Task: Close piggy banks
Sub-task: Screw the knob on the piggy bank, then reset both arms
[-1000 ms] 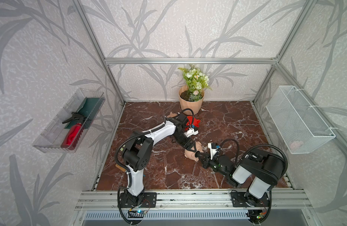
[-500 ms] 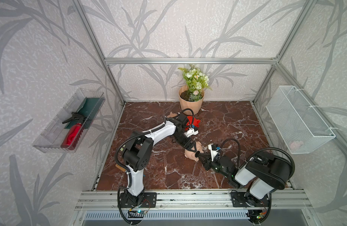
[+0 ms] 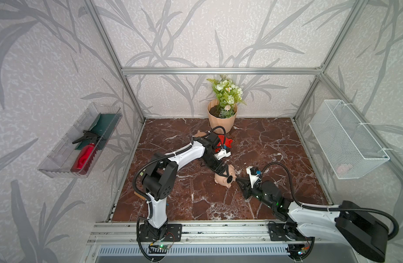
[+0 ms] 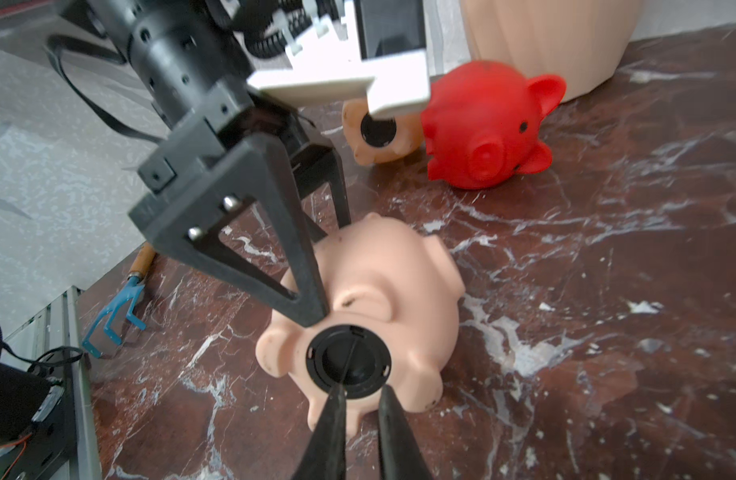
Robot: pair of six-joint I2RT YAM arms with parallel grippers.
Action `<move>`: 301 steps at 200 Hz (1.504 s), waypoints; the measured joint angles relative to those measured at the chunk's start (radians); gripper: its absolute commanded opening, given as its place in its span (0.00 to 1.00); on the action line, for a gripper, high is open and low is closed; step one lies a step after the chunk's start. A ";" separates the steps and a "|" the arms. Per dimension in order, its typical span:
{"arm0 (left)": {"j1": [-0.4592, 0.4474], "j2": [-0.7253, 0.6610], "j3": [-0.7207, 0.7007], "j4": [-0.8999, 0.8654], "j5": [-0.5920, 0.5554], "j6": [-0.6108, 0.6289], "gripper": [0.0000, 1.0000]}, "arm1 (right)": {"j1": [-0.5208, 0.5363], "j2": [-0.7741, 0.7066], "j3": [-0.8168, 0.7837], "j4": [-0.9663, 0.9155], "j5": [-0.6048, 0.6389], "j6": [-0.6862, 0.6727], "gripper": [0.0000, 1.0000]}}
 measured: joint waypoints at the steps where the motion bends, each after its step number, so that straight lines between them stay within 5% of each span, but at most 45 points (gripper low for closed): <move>1: 0.000 0.000 0.000 0.000 -0.001 0.000 0.94 | 0.000 -0.005 0.002 -0.006 0.002 -0.001 0.17; 46: 0.000 -0.040 -0.002 0.023 -0.015 -0.022 0.99 | -0.001 -0.230 0.013 -0.198 0.071 -0.021 0.20; 139: 0.010 -0.193 -0.049 0.104 -0.140 -0.085 0.99 | -0.023 -0.232 0.119 -0.409 0.121 -0.058 0.31; 190: 0.090 -0.566 -0.433 0.488 -0.511 -0.231 0.99 | -0.122 -0.200 0.222 -0.509 0.153 -0.121 0.52; 232: 0.142 -0.866 -0.812 0.860 -0.849 -0.253 0.99 | -0.394 -0.205 0.336 -0.608 0.124 -0.163 0.71; 268: 0.214 -0.922 -0.995 1.127 -1.096 -0.210 0.99 | -0.589 -0.158 0.348 -0.605 0.096 -0.190 1.00; 301: 0.317 -0.856 -1.115 1.331 -1.178 -0.182 0.99 | -0.682 -0.056 0.321 -0.515 0.100 -0.232 0.99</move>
